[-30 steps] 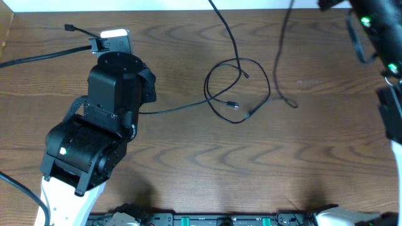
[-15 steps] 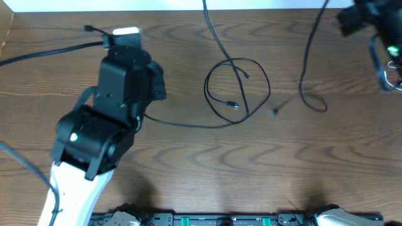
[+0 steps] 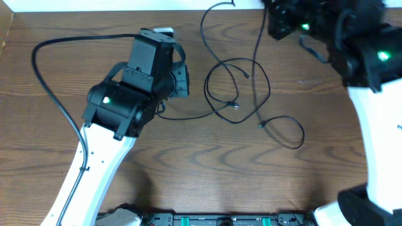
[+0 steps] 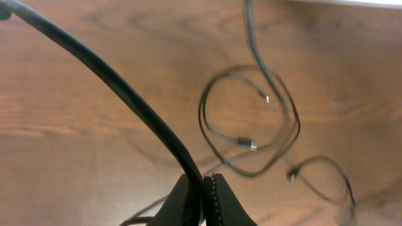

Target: Untangle cables

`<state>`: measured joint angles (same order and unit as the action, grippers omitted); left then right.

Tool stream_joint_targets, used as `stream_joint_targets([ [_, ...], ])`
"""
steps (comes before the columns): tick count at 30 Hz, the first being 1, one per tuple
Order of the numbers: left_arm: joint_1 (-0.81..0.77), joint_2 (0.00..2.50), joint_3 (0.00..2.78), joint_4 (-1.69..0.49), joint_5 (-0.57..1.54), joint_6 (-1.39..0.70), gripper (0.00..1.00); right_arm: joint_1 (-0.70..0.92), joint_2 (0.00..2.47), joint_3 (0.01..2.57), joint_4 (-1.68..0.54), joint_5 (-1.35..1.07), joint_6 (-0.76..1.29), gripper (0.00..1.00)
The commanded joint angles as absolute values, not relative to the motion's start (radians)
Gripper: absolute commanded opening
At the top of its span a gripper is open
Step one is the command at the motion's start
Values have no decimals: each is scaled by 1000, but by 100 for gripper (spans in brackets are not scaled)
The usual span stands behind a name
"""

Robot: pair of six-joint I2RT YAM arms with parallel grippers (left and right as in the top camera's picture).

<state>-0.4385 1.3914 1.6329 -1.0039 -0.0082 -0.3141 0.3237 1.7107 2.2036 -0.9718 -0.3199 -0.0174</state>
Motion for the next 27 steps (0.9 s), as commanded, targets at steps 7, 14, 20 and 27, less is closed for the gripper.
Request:
stream_joint_targets([
  [7, -433, 1561, 1639, -1103, 139, -321, 8, 352, 1965, 2205, -1151, -451, 6, 1],
  [14, -415, 1720, 1639, -1073, 351, -319, 8, 358, 2132, 2205, -1213, -447, -8, 1],
  [20, -416, 1827, 1639, -1010, 463, -320, 8, 334, 2192, 2205, -1219, -448, -17, 1],
  [27, -411, 1830, 1640, -936, 461, -319, 68, 327, 2194, 2205, -1239, -447, -31, 4],
])
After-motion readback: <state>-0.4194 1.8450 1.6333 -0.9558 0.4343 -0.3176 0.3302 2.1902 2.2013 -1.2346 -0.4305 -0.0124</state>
